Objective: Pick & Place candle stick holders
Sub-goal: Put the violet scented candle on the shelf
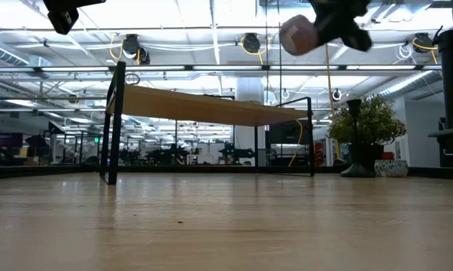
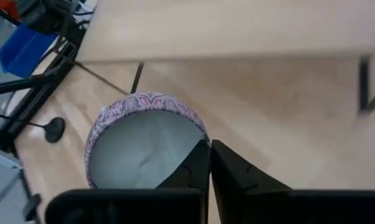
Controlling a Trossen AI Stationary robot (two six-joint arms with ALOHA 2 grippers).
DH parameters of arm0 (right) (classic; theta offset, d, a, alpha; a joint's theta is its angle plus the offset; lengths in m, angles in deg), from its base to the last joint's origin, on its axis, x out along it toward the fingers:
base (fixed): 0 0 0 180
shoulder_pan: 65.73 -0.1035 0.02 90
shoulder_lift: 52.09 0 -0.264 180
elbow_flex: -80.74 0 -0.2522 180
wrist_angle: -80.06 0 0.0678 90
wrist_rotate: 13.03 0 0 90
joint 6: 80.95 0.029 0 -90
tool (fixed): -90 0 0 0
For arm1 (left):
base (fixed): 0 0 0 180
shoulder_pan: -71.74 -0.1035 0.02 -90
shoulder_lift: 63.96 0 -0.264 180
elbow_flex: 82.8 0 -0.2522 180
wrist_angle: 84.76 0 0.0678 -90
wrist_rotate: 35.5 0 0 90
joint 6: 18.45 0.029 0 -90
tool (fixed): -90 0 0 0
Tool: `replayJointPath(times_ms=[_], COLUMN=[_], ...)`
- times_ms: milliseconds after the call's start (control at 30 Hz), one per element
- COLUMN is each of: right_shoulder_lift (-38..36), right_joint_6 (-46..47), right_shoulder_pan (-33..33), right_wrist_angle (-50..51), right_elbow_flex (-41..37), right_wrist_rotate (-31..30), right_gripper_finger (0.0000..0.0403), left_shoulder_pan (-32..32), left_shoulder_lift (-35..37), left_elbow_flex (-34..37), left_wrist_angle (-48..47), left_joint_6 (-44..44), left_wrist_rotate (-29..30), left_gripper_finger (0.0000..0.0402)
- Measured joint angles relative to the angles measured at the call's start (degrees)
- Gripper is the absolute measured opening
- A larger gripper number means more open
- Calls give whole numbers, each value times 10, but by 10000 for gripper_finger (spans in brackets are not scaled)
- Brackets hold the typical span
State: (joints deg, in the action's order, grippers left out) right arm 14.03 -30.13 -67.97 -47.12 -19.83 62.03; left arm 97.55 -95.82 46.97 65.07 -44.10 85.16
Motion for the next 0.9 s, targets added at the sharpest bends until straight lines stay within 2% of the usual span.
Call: replayJointPath(times_ms=[333, 600, 733, 900], right_shoulder_lift=[116, 230, 279, 329], right_joint_6=[-176, -258, -293, -323], right_shoulder_pan=[102, 165, 190, 210], right_wrist_angle=[41, 88, 92, 113], right_elbow_flex=[186, 313, 363, 395], right_wrist_rotate=[33, 51, 78, 78], right_gripper_finger=[0, 0, 0, 0], left_shoulder_pan=[0, 0, 0, 0], left_shoulder_lift=[0, 0, 0, 0], left_elbow_flex=[0, 0, 0, 0], left_wrist_angle=[0, 0, 0, 0], left_joint_6=[1, 3, 3, 4], left_wrist_rotate=[0, 5, 7, 9], left_gripper_finger=[122, 122, 122, 122])
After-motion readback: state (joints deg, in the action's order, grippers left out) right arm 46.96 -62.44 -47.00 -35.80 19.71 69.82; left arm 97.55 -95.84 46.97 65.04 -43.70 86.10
